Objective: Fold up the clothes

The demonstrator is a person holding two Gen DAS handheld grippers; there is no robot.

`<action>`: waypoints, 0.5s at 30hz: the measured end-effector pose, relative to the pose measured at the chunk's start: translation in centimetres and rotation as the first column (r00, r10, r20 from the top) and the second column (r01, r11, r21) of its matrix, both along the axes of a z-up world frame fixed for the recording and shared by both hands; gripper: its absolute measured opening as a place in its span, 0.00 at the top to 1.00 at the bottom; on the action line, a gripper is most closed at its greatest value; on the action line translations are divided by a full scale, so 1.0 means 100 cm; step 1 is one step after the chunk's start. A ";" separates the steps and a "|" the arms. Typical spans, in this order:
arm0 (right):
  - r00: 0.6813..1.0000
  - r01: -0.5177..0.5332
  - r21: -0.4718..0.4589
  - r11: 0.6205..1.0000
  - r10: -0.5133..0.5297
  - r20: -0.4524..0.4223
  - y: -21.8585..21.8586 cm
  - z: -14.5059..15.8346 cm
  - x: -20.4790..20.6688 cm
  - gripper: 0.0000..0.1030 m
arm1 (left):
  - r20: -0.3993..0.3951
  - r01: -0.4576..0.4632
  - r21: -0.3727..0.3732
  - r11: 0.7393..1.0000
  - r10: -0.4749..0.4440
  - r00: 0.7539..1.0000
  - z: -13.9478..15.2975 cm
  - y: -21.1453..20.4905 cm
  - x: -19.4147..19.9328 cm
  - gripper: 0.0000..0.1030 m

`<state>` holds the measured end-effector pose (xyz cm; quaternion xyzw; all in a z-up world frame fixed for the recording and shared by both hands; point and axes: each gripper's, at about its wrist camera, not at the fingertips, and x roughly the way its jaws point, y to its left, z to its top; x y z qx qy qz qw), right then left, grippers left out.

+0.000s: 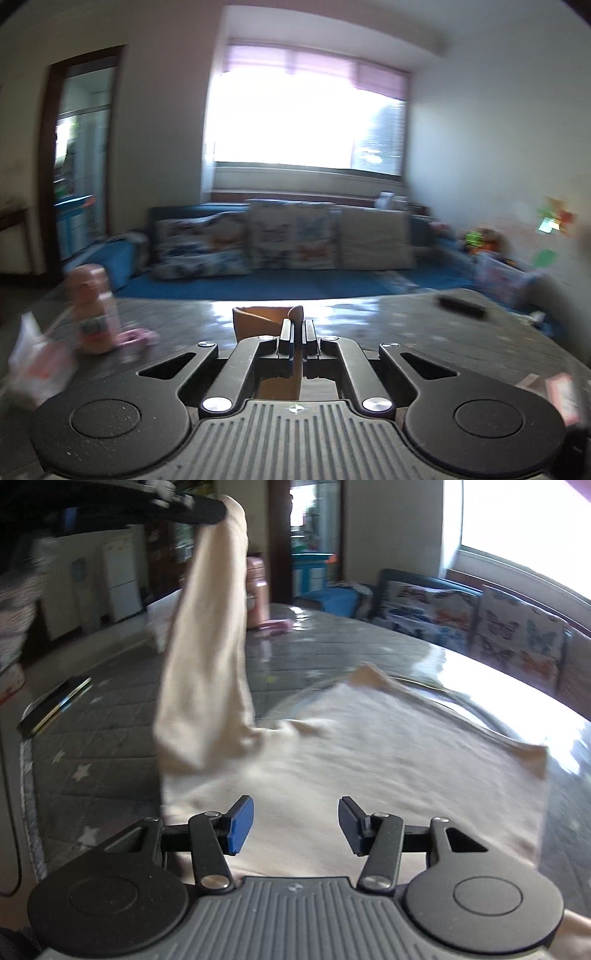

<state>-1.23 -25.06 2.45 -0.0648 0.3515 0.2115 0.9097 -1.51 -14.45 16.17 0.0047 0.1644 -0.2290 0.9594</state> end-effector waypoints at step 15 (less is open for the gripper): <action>0.986 0.144 0.068 0.987 -0.137 -0.095 -0.067 -0.018 -0.026 0.48 | -0.088 0.239 0.126 0.963 -0.229 0.969 -0.043 -0.054 -0.013 0.70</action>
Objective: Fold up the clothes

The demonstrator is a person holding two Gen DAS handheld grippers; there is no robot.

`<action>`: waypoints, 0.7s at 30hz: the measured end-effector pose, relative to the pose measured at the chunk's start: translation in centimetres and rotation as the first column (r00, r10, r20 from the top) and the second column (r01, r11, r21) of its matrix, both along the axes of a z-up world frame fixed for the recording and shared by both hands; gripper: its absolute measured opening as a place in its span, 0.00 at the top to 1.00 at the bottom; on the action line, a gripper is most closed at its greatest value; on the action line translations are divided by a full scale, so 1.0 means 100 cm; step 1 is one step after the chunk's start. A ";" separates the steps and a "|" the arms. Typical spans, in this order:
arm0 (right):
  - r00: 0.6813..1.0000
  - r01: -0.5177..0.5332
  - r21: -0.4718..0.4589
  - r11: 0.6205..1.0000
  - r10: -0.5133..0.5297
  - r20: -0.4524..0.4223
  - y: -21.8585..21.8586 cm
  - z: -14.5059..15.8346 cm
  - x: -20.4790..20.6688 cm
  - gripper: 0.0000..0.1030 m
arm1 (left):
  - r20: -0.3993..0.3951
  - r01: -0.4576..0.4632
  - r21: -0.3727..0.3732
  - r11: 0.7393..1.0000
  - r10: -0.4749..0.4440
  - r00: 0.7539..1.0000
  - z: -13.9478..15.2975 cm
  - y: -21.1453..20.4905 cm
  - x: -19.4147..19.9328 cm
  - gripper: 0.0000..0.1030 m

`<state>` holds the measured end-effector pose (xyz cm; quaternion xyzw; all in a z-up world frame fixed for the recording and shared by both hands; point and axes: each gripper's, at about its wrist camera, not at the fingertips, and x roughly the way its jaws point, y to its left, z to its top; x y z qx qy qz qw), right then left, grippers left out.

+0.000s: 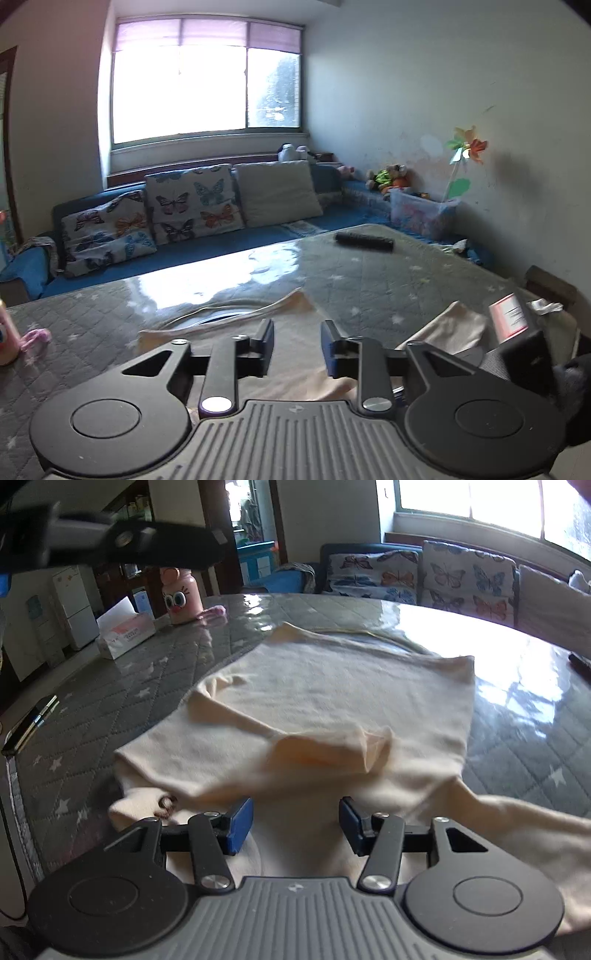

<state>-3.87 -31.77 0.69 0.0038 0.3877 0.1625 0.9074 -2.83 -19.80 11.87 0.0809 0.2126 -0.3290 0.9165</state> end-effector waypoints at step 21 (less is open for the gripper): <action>0.991 0.107 0.038 0.994 -0.109 0.074 -0.006 0.034 0.030 0.46 | -0.165 -0.092 0.142 0.986 0.116 0.979 -0.078 0.036 0.014 0.70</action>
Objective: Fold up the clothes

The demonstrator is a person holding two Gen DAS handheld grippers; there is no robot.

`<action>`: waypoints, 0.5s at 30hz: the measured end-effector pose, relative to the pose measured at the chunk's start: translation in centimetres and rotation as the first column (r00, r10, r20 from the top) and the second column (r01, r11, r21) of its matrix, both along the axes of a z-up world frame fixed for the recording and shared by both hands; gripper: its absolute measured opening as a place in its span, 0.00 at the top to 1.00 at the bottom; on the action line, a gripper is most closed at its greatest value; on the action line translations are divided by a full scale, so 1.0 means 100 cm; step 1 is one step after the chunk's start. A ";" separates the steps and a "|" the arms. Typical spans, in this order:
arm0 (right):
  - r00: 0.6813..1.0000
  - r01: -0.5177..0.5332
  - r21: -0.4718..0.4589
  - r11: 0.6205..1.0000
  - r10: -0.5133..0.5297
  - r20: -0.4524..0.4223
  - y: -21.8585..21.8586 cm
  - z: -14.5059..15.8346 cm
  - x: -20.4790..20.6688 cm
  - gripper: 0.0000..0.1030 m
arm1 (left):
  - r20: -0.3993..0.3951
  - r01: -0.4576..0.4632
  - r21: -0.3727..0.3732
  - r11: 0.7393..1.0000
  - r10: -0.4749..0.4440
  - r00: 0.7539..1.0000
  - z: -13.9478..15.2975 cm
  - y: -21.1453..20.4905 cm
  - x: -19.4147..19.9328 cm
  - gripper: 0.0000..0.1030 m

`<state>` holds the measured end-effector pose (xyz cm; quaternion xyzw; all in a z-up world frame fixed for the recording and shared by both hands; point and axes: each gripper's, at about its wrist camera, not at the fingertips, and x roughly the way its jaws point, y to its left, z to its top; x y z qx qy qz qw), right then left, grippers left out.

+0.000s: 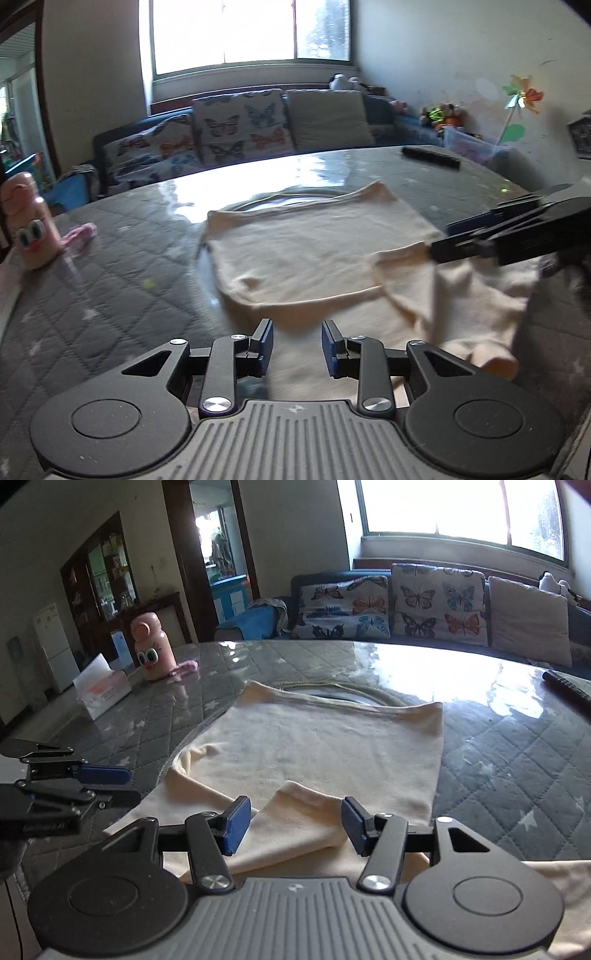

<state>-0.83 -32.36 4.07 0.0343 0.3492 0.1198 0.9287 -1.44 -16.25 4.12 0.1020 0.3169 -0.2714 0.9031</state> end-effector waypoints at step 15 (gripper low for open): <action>0.997 -0.048 -0.175 0.983 0.036 -0.072 0.059 -0.035 0.050 0.68 | -0.003 -0.109 0.002 0.994 0.109 0.994 -0.010 -0.001 0.027 0.69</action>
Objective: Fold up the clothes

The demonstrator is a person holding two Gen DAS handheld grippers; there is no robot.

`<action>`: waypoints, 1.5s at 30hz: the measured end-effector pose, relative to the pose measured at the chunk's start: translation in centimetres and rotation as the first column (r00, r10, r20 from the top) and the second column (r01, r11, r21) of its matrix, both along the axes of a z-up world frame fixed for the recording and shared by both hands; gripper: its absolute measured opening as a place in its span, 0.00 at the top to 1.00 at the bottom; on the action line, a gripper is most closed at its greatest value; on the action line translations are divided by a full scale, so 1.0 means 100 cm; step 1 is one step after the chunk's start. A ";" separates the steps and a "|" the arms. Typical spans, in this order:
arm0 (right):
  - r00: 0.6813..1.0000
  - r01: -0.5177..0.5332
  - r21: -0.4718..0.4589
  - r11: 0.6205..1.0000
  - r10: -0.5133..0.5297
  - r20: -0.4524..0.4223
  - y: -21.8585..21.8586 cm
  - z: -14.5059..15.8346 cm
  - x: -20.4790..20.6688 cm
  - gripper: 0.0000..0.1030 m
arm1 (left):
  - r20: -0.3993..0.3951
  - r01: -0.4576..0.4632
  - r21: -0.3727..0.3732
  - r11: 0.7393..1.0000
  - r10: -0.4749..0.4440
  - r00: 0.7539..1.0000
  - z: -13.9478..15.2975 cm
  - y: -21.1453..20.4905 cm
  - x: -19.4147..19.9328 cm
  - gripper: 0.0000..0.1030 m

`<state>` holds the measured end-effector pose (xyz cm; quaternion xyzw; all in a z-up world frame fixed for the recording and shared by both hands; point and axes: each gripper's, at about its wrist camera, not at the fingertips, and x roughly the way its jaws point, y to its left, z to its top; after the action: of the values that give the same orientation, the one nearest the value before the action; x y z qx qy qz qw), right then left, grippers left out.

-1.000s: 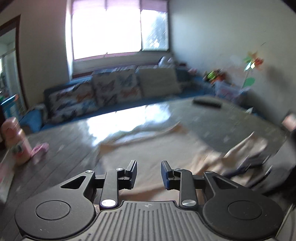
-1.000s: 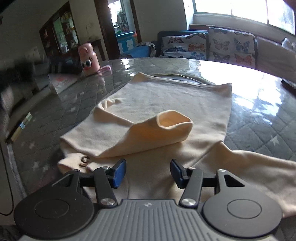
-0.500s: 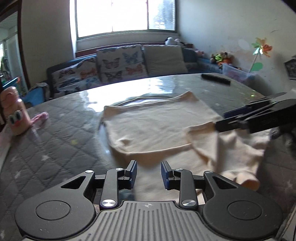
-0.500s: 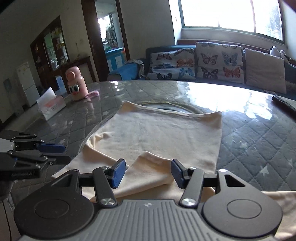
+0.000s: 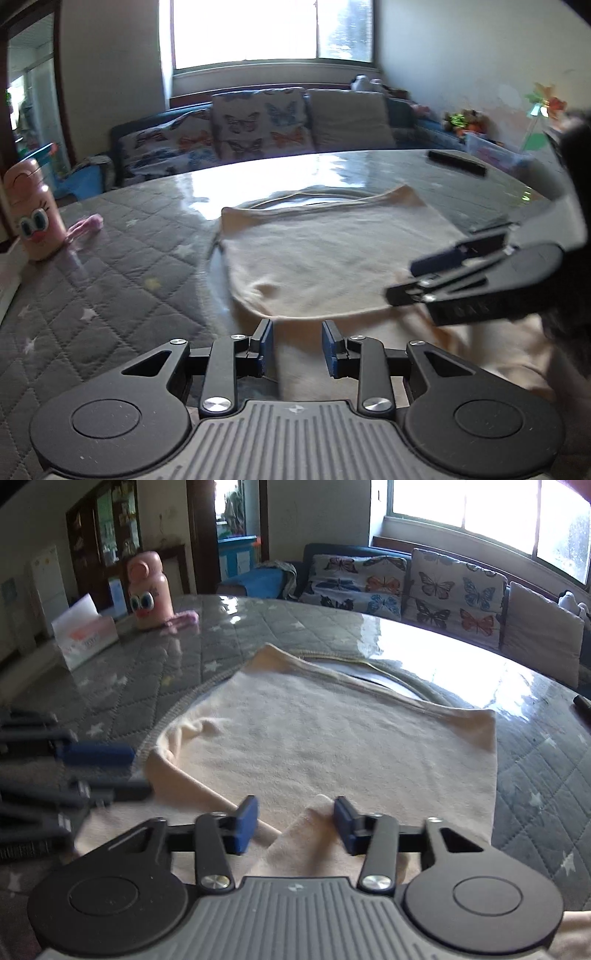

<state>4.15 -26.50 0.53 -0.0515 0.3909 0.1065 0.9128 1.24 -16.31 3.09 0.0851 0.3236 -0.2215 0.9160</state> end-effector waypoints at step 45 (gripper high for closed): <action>0.991 0.131 0.084 0.988 -0.132 0.006 -0.077 0.012 -0.061 0.67 | 0.084 0.060 0.076 0.995 -0.067 0.994 -0.004 -0.004 0.005 0.72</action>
<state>-1.99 -34.25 1.76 0.0119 0.3836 0.0620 0.9214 1.75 -16.74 2.66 0.1382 0.2888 -0.2347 0.9178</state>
